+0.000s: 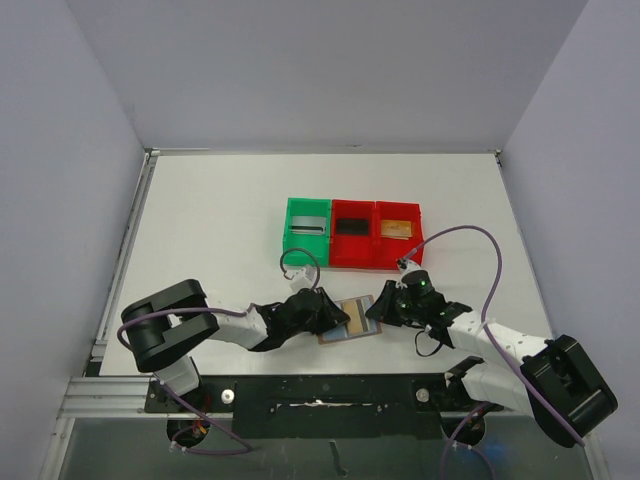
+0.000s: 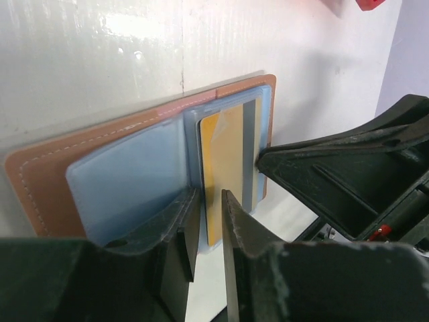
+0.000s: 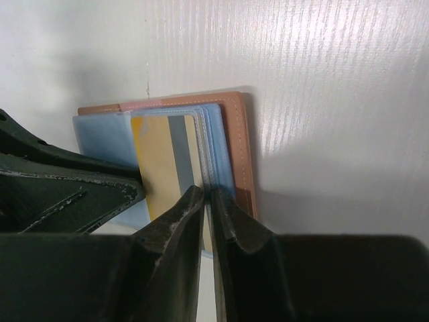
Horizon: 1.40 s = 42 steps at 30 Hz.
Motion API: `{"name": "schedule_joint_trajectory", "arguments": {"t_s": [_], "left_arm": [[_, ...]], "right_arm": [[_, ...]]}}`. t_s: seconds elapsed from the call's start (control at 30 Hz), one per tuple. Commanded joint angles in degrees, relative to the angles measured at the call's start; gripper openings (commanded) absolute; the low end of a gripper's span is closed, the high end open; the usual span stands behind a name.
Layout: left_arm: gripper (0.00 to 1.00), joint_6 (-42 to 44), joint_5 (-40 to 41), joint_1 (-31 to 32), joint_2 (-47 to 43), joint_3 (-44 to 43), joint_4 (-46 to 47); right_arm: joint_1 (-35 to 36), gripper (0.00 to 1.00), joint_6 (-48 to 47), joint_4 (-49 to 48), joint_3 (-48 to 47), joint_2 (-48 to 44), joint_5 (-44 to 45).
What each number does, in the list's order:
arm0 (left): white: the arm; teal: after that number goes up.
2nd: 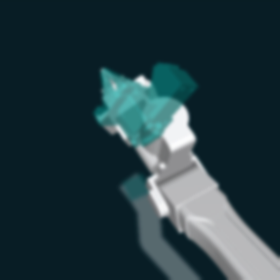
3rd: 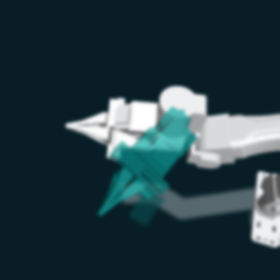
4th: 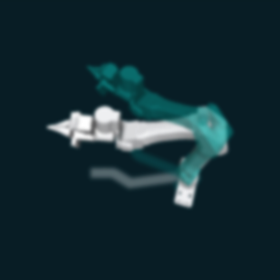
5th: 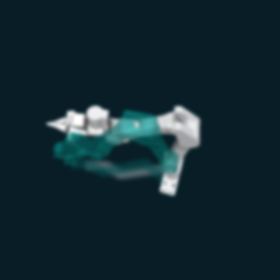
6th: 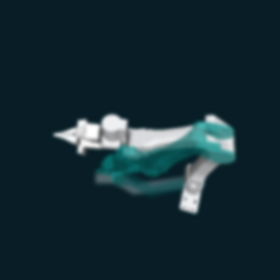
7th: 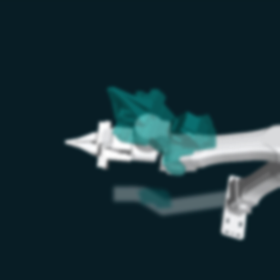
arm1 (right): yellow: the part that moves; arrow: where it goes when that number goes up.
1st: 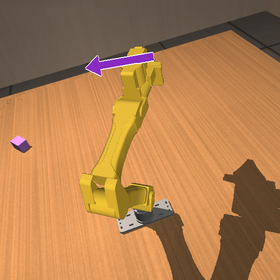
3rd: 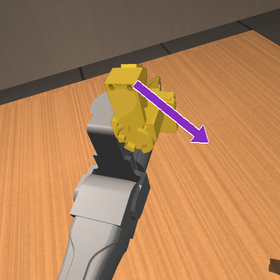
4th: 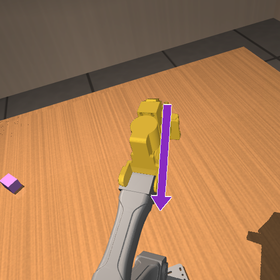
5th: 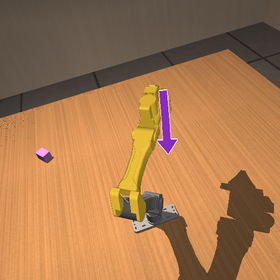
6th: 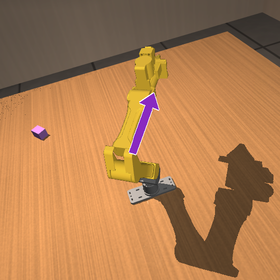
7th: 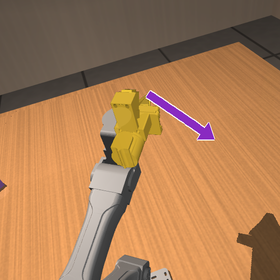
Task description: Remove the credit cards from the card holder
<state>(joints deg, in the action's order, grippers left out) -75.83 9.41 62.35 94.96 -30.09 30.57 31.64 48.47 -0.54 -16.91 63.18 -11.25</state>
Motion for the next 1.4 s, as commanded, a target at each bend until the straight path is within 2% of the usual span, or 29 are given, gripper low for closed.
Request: {"name": "schedule_joint_trajectory", "arguments": {"t_s": [0.0, 0.4, 0.53, 0.57, 0.83, 1.1, 1.27, 1.37], "left_arm": [[0.17, -0.8, 2.6, 0.6, 0.7, -0.2, 2.2], [0.13, 2.6, 0.3, 0.8, 1.6, -1.6, 2.4], [0.01, 4.2, 0.3, 0.8, 1.4, -2.7, -0.4], [0.0, 4.3, 0.5, 0.8, 1.1, -2.6, -0.8], [0.0, 4.3, 2.6, 0.8, -2.6, -0.4, -3.9], [0.0, 4.3, 2.9, 0.7, -3.4, 0.3, -3.0], [0.2, 5.0, 0.3, 0.8, -1.8, -0.2, 1.5], [0.27, 5.1, -1.0, 0.9, -0.5, -0.2, 4.3]], "right_arm": [[0.7, 0.13, 0.4, 0.8, 2.1, 0.3, -0.5], [0.9, 0.13, 0.6, -0.3, 2.8, -0.4, -1.9], [0.9, 0.13, 0.4, 0.1, 2.7, -0.3, -1.6], [0.9, 0.13, 0.3, 0.5, 2.6, -0.3, -1.1], [0.7, 0.13, 0.1, 3.2, 2.0, -0.8, 1.4], [0.8, 0.13, -0.7, 3.3, 1.0, -0.5, 0.9], [0.8, 0.13, -1.0, 3.1, 0.5, -0.2, 0.3], [0.9, 0.14, -1.0, 3.0, 0.5, 0.3, 0.0]]}}
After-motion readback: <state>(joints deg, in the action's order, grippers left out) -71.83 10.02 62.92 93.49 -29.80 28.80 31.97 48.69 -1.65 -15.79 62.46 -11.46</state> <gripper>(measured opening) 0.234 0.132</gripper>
